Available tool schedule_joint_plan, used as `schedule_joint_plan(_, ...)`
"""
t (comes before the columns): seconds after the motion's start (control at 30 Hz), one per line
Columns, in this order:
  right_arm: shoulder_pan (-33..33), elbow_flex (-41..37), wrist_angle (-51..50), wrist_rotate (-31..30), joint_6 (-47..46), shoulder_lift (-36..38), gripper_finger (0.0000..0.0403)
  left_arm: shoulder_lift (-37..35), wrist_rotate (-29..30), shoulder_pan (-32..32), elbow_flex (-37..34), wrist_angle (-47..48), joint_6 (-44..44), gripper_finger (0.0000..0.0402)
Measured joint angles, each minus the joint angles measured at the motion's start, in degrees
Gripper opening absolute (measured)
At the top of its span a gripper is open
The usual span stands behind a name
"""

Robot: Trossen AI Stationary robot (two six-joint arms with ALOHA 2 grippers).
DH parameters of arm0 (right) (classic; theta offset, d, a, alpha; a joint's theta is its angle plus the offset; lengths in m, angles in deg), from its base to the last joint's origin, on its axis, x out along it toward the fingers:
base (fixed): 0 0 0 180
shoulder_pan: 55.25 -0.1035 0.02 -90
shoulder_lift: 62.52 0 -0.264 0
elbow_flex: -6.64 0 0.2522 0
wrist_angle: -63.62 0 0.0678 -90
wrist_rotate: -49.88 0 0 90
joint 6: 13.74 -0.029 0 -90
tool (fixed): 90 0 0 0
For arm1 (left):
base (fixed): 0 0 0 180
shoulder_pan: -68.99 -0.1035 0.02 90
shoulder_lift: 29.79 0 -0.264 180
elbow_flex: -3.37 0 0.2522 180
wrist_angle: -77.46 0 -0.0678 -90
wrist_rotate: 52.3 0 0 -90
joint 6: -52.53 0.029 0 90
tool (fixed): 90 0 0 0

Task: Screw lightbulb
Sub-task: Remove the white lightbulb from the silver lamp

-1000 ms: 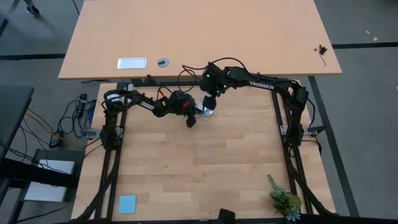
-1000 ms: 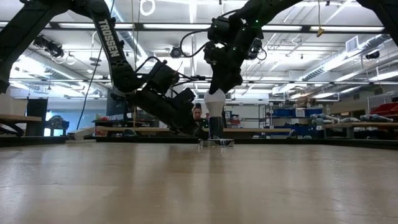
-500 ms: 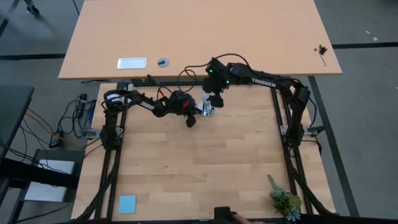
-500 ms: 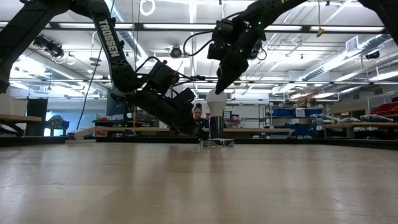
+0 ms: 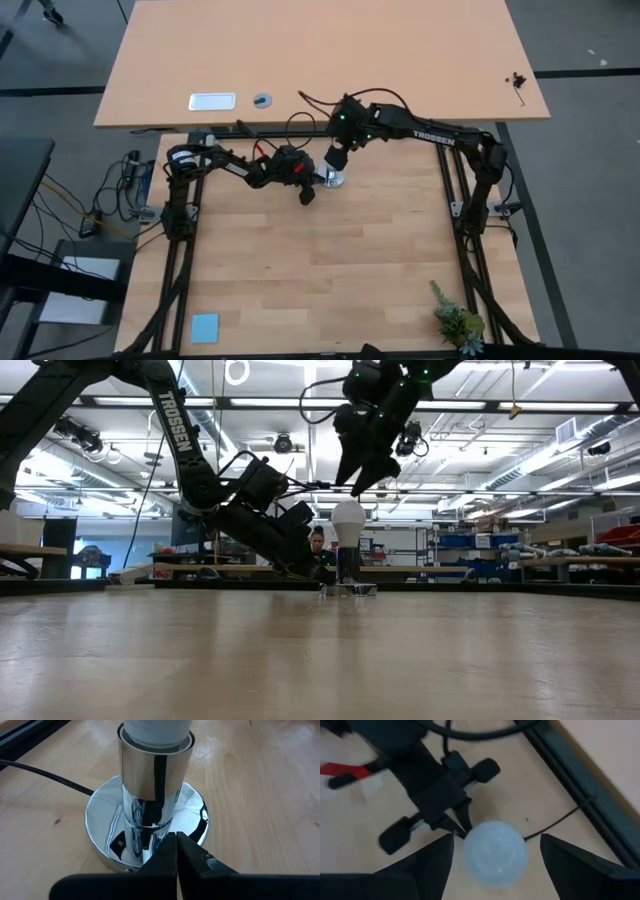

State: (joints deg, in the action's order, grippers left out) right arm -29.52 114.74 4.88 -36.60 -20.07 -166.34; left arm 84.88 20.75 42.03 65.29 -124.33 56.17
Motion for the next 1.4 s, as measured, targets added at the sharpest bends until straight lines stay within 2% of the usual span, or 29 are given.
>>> schedule_joint_plan(0.2,-0.98,-0.2,0.66,-3.97,-0.36,-3.06,0.0315,0.0,0.11,0.0,0.0,0.01,-0.64,0.0003)
schedule_joint_plan(0.43,-0.82,-0.17,-2.16,-4.13,-0.08,-4.86,0.032,0.0,0.2,0.0,0.0,0.0,-0.61,0.0005)
schedule_joint_plan(0.6,-0.36,-0.06,-2.41,-3.61,7.37,-4.84,0.0291,0.0,0.22,0.0,0.0,-0.02,-0.57,0.0005)
schedule_joint_plan(0.73,0.44,0.13,-2.39,-2.67,19.44,-4.81,0.0264,0.0,0.26,0.0,0.0,-0.01,-0.54,0.0005)
schedule_joint_plan(0.97,1.08,0.26,-1.87,-2.57,36.43,-4.54,0.0255,0.0,0.26,0.01,0.0,0.0,0.29,0.0005)
schedule_joint_plan(1.17,0.71,0.48,-2.11,-3.66,39.85,-4.14,0.025,0.0,0.2,0.02,0.0,0.1,0.58,0.0005)
schedule_joint_plan(1.4,-0.54,6.11,-7.0,-5.47,38.58,-3.84,0.0238,-0.02,-0.02,0.02,0.0,0.3,0.62,0.0005)
